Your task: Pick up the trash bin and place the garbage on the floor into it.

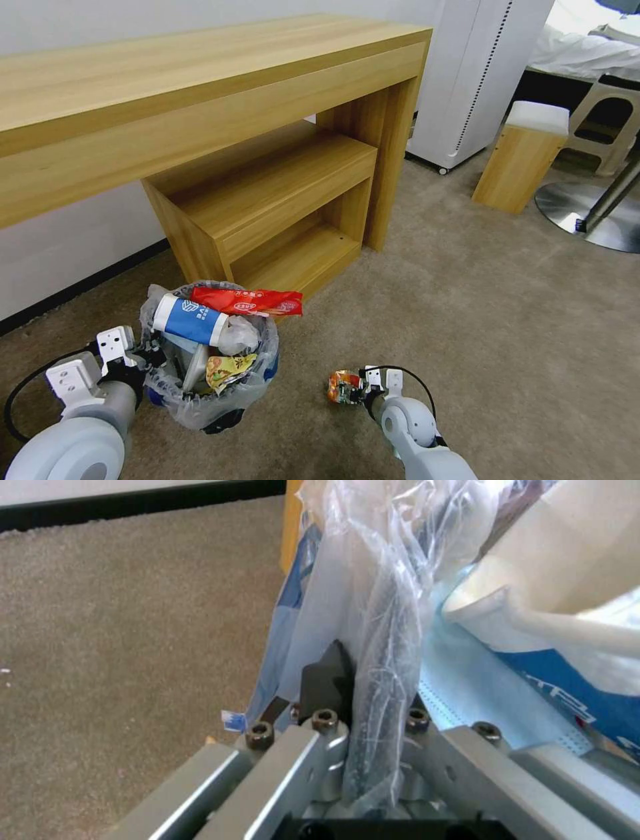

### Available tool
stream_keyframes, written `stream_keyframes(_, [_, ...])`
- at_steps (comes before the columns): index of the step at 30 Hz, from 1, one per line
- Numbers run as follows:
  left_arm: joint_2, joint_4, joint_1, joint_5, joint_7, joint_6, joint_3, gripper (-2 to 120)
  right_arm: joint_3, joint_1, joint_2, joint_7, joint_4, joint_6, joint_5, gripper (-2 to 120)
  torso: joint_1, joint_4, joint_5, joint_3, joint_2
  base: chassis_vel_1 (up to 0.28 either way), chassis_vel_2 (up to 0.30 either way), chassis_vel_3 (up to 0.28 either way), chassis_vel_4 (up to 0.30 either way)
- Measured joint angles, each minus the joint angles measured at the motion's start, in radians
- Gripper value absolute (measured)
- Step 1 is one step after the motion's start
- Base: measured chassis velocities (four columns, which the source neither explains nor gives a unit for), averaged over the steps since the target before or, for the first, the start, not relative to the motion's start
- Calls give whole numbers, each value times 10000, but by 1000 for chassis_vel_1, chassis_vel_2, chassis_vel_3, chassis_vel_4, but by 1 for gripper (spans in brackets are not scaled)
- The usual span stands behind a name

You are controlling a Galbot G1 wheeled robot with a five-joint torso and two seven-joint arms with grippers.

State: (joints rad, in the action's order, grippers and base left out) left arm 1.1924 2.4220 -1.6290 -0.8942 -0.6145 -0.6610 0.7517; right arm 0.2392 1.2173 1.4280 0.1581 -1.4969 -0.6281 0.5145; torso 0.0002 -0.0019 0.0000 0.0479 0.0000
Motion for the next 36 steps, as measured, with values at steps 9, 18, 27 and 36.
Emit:
stream_keyframes(9, [14, 32, -40, -4, 1, 6, -9, 1, 107, 129, -166, 2, -115, -12, -22, 12, 0, 0, 0, -1, 0, 0, 0, 0, 0])
stream_keyframes(18, [6, 36, -64, -1, 1, 10, -8, 1, 158, 77, -288, -27, -117, 39, -39, 7, 0, 0, 1, 0, 0, 0, 0, 0, 0])
stream_keyframes(27, [-142, -149, 65, -95, -9, 13, 13, 1, 83, 737, -1604, -988, -3428, 782, 452, 7, 0, 0, 1, -1, 0, 0, 0, 0, 0])
stream_keyframes(36, [-150, -214, 54, -677, -375, -144, -733, 1, 334, 823, -3963, -6299, -5335, 3578, 416, 7, 0, 0, 0, 0, 0, 0, 0, 0, 0])
